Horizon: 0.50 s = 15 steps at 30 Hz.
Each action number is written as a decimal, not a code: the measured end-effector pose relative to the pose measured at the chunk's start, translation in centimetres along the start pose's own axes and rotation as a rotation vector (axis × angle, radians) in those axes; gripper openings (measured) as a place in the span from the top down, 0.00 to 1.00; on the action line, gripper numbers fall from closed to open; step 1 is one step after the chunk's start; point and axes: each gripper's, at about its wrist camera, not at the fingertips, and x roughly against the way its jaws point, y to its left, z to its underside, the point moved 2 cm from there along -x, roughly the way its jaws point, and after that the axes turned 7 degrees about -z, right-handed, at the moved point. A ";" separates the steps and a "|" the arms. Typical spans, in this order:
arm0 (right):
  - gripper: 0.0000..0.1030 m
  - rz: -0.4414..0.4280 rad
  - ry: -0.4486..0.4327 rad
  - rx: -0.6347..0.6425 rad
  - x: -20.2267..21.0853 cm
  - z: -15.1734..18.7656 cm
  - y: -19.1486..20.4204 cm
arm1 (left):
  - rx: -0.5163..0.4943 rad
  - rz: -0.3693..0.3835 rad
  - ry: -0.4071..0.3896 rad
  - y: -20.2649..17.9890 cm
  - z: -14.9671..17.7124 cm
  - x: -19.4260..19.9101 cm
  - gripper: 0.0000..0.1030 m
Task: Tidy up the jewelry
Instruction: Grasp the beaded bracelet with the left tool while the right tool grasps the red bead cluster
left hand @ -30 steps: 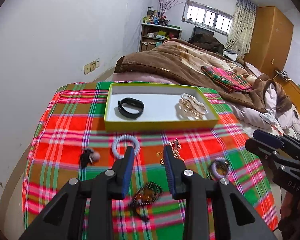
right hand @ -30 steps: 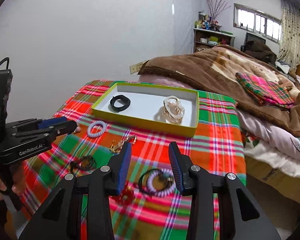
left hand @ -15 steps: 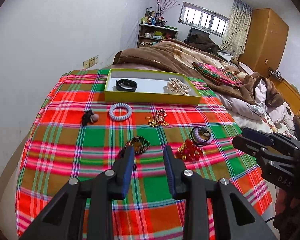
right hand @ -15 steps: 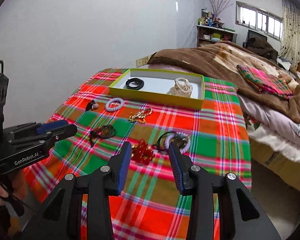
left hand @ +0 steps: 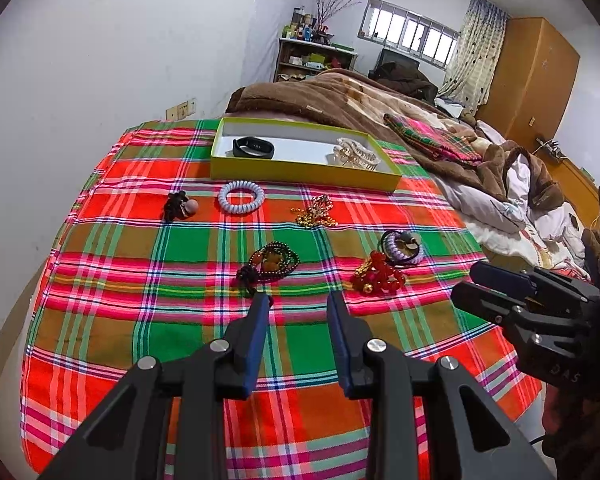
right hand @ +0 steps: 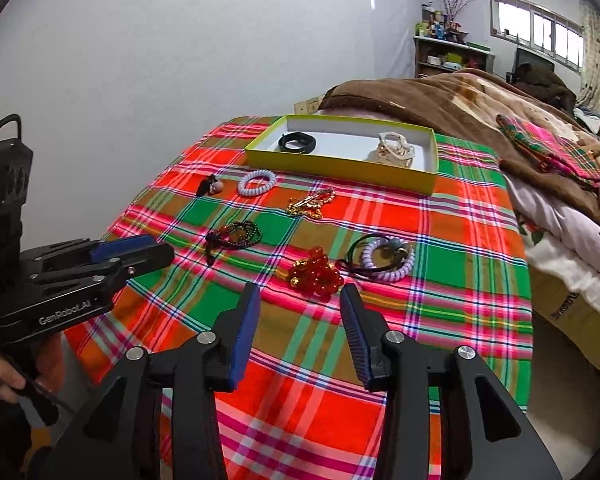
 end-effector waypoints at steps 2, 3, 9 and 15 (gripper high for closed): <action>0.58 0.007 0.008 0.004 -0.4 0.0 -0.2 | 0.003 -0.001 0.007 0.2 -0.1 -0.5 0.69; 0.58 0.011 0.010 0.008 -0.7 0.0 -0.3 | 0.005 0.000 0.011 0.3 -0.2 -0.9 0.69; 0.58 0.013 0.059 0.016 -3.8 -0.5 -1.4 | 0.004 0.015 0.052 1.4 -1.0 -4.2 0.59; 0.58 -0.006 0.097 0.036 -6.5 -0.9 -1.9 | 0.005 0.038 0.102 2.0 -1.5 -7.3 0.54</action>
